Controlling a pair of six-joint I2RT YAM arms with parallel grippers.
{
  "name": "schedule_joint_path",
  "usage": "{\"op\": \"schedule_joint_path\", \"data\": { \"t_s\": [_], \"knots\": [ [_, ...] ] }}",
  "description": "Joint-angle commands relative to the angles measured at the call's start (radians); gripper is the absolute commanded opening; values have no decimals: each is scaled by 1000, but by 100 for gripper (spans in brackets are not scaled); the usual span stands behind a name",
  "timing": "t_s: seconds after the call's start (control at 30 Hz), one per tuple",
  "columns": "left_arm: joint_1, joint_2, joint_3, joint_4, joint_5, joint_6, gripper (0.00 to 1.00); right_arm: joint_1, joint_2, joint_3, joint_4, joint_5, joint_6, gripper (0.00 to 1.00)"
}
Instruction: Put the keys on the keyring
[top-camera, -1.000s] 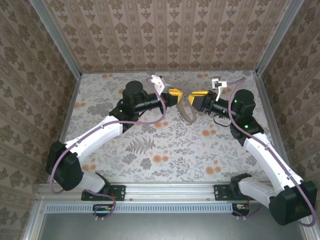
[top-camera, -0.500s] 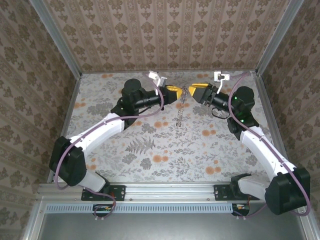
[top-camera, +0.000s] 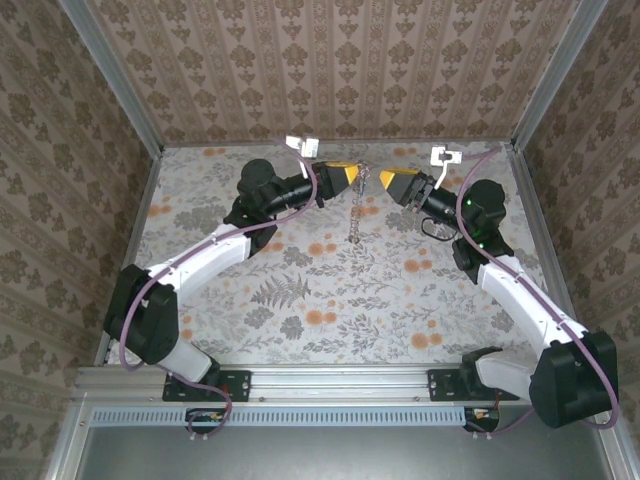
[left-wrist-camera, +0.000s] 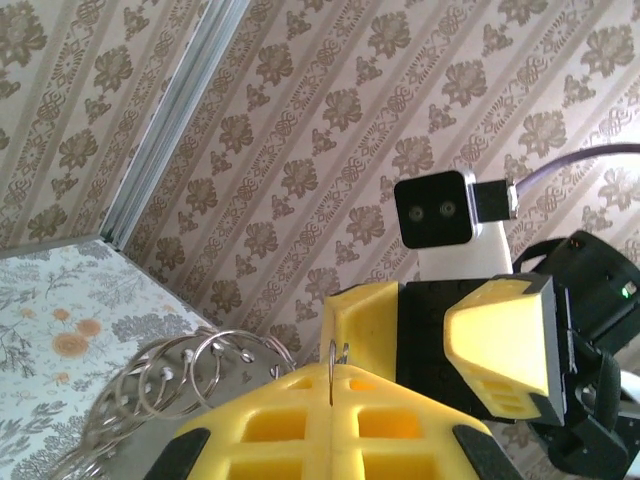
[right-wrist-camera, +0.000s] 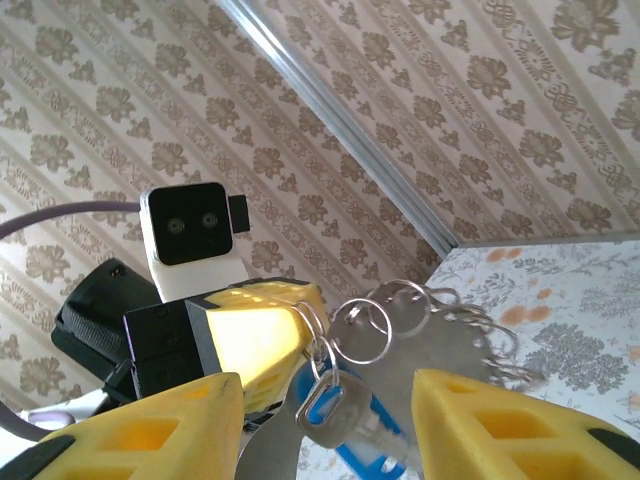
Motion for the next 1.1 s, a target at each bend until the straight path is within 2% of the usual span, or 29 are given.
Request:
{"op": "schedule_joint_path", "data": {
  "t_s": [0.0, 0.13, 0.27, 0.47, 1.07],
  "knots": [
    [5, 2, -10, 111, -19, -95, 0, -3, -15, -22, 72, 45, 71, 48],
    [5, 6, -11, 115, -19, -141, 0, -3, 12, -30, 139, 39, 133, 49],
    [4, 15, -19, 152, -65, -205, 0, -1, 47, -25, 195, 37, 177, 50],
    [5, 39, -33, 227, -84, -293, 0, 14, 86, 1, 213, 37, 193, 50],
    [7, 89, -22, 284, -87, -350, 0, 63, 180, 65, 244, 26, 200, 49]
  ]
}}
